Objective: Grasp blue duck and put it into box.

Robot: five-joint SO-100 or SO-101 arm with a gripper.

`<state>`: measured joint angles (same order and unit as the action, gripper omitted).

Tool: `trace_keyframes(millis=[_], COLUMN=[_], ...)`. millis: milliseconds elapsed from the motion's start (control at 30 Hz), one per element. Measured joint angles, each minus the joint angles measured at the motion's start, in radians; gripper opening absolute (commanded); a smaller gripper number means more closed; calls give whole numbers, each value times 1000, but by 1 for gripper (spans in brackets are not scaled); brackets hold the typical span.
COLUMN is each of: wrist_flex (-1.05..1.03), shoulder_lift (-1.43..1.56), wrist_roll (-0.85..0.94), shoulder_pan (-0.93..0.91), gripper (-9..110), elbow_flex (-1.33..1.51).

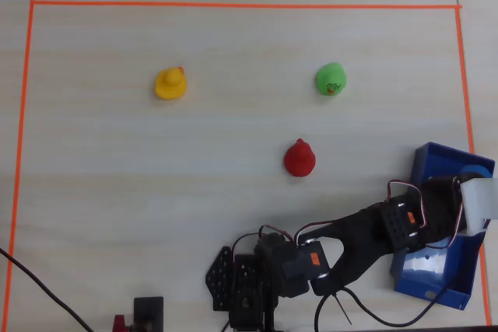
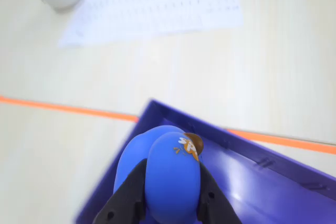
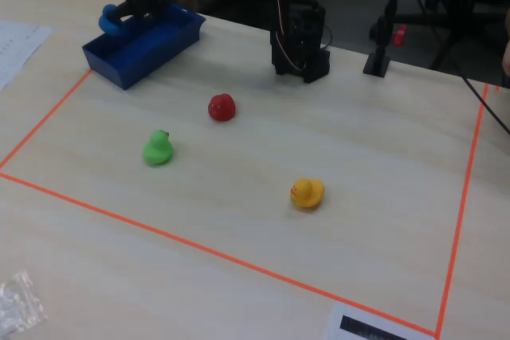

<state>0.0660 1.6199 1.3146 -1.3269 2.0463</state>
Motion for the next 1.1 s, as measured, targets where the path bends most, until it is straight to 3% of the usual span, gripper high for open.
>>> trace_keyframes(millis=[233, 367, 633, 833, 967, 1100], wrist_flex=[71, 115, 129, 129, 97, -104], shoulder_lift=[-2, -2, -2, 6, 94, 235], wrist_roll=[221, 238, 264, 222, 94, -101], shoulder_pan=[-8, -8, -8, -6, 18, 81], gripper=[1, 22, 37, 26, 0, 0], elbow_flex=[141, 169, 201, 201, 176, 52])
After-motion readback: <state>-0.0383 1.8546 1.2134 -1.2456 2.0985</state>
